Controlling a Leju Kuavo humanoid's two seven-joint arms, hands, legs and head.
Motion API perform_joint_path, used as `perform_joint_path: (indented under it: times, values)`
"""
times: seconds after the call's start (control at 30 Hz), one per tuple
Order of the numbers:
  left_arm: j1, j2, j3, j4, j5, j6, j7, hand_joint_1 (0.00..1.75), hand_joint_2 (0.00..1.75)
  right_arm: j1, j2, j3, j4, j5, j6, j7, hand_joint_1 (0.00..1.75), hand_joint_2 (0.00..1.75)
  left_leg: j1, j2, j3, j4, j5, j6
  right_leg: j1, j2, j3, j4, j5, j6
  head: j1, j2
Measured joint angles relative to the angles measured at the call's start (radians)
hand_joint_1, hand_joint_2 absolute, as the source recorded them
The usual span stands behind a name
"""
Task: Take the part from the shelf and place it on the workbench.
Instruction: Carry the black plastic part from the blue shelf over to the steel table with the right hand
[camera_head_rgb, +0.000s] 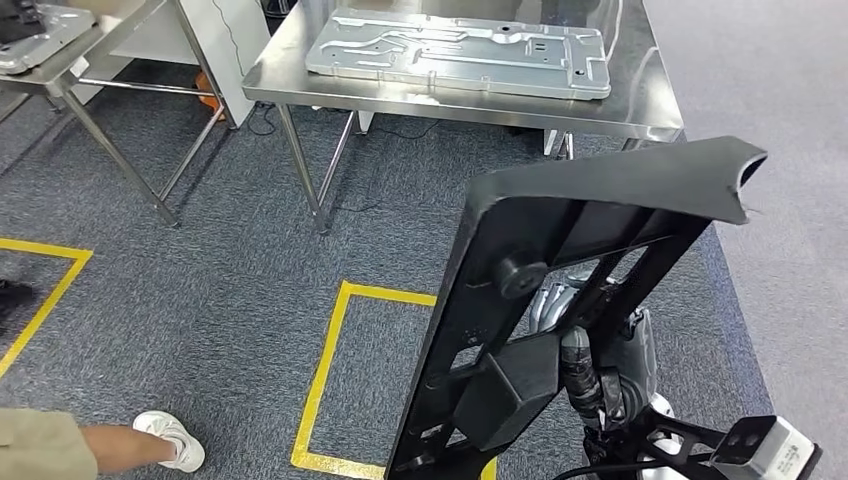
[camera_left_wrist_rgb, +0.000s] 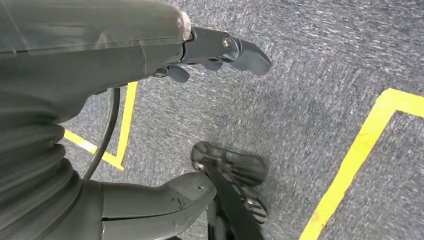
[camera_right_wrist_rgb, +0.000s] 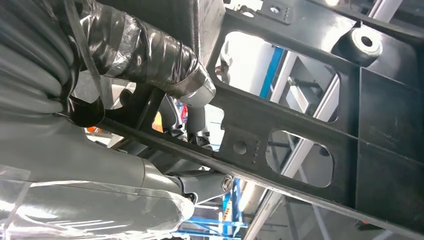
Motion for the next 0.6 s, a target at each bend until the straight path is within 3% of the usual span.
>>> perform_joint_path:
  times: [0.07,0.13,0.17,0.3,0.37,0.43,0.47,0.5,0.53,0.6]
  values:
    - [0.001,0.000,0.000,0.000,0.000,0.000,0.000,0.00,1.75,0.001,0.000,0.000,0.000,0.001,-0.001,0.000,1.75,1.75,0.000,0.000,0.028,-0.109,0.094,0.004,0.000,0.002,0.024,0.001,-0.018,0.005,0.000,0.000]
    - [0.000,0.001,0.000,0.000,0.000,0.000,-0.001,0.00,1.75,0.001,0.000,0.000,0.000,0.002,-0.002,0.000,1.75,1.75,-0.004,-0.001,0.075,-0.230,0.151,0.011,0.002,0.003,0.043,0.000,-0.034,0.015,0.000,0.000]
    - [-0.001,0.002,0.000,0.000,0.000,0.000,-0.002,0.00,1.75,0.001,0.000,0.000,0.000,0.003,-0.003,0.000,1.75,1.75,-0.007,-0.001,0.087,-0.260,0.157,0.016,0.003,0.004,0.047,-0.002,-0.040,0.021,0.000,0.000]
    - [0.000,0.004,0.000,0.000,-0.002,0.000,-0.004,0.00,1.75,0.000,0.000,0.000,-0.001,0.005,-0.012,0.000,1.75,1.75,-0.005,-0.006,0.105,-0.279,0.145,0.042,0.000,0.004,0.044,0.028,-0.048,0.043,0.001,0.000]
    - [-0.001,0.004,0.000,0.000,-0.002,0.000,-0.006,0.00,1.75,-0.001,0.000,0.000,-0.001,0.005,-0.013,0.000,1.75,1.75,-0.003,-0.006,0.114,-0.281,0.139,0.053,-0.004,0.001,-0.006,0.119,-0.092,0.054,0.001,0.000]
    - [-0.001,0.004,0.000,0.000,-0.002,-0.001,-0.008,0.00,1.75,0.000,0.000,0.000,-0.001,0.005,-0.014,-0.001,1.75,1.75,-0.004,-0.006,0.119,-0.280,0.130,0.056,-0.008,0.001,-0.098,0.258,-0.145,0.063,0.001,0.000]
    - [0.000,0.004,0.000,0.000,-0.002,-0.001,-0.008,0.00,1.75,0.002,0.000,0.000,-0.001,0.005,-0.014,-0.001,1.75,1.75,-0.004,-0.006,0.124,-0.280,0.125,0.056,-0.009,0.001,-0.136,0.305,-0.152,0.064,0.001,0.000]
    - [0.001,0.004,0.000,0.000,-0.003,-0.001,-0.009,0.00,1.75,0.003,0.000,0.000,-0.001,0.006,-0.015,-0.001,1.75,1.75,-0.004,-0.007,0.131,-0.279,0.119,0.054,-0.010,0.001,-0.158,0.316,-0.139,0.064,0.001,0.000]
    - [0.001,0.004,0.000,0.000,-0.003,-0.001,-0.009,0.00,1.75,0.003,0.000,0.000,-0.001,0.006,-0.015,-0.001,1.75,1.75,-0.004,-0.008,0.142,-0.279,0.111,0.052,-0.011,0.001,-0.159,0.288,-0.103,0.061,0.001,0.000]
    - [0.001,0.003,0.000,0.000,-0.003,-0.001,-0.010,0.00,1.75,0.003,0.000,0.000,0.000,0.008,-0.017,-0.002,1.75,1.75,-0.004,-0.009,0.168,-0.281,0.094,0.047,-0.007,0.000,-0.124,0.158,-0.003,0.048,0.001,0.000]
